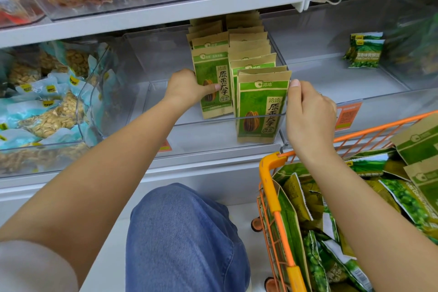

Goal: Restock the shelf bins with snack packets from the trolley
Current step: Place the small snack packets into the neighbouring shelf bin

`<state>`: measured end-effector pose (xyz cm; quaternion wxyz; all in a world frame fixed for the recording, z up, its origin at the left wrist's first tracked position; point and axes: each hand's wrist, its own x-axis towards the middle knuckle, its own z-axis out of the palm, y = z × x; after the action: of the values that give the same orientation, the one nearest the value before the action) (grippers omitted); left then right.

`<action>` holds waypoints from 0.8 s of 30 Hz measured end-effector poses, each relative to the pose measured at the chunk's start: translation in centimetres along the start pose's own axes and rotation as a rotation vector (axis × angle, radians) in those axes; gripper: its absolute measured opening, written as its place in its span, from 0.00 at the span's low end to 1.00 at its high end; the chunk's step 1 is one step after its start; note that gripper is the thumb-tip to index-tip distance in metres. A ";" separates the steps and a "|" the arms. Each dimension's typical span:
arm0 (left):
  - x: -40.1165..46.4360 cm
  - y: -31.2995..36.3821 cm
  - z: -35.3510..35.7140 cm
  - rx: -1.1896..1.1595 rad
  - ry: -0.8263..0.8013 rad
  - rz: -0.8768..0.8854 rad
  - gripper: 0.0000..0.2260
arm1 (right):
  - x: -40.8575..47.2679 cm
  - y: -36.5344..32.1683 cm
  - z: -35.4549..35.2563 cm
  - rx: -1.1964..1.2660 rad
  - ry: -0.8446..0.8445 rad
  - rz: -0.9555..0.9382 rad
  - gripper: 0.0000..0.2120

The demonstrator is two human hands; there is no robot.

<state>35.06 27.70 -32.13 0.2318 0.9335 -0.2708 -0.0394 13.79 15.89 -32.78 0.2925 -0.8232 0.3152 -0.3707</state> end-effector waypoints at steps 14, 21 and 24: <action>0.0 -0.4 1.1 -0.364 -0.152 -0.036 0.19 | -0.1 0.1 0.0 -0.012 0.000 -0.002 0.20; 0.5 -1.2 0.2 -0.536 -0.238 -0.153 0.26 | 0.0 0.1 -0.1 -0.019 0.010 -0.031 0.20; 0.3 -1.6 -0.3 -0.498 -0.283 -0.175 0.28 | 0.0 0.1 -0.2 -0.001 0.005 -0.006 0.20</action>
<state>36.19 28.85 -32.62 0.4093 0.8530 -0.2008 -0.2540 13.63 15.81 -32.76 0.2903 -0.8234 0.3137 -0.3733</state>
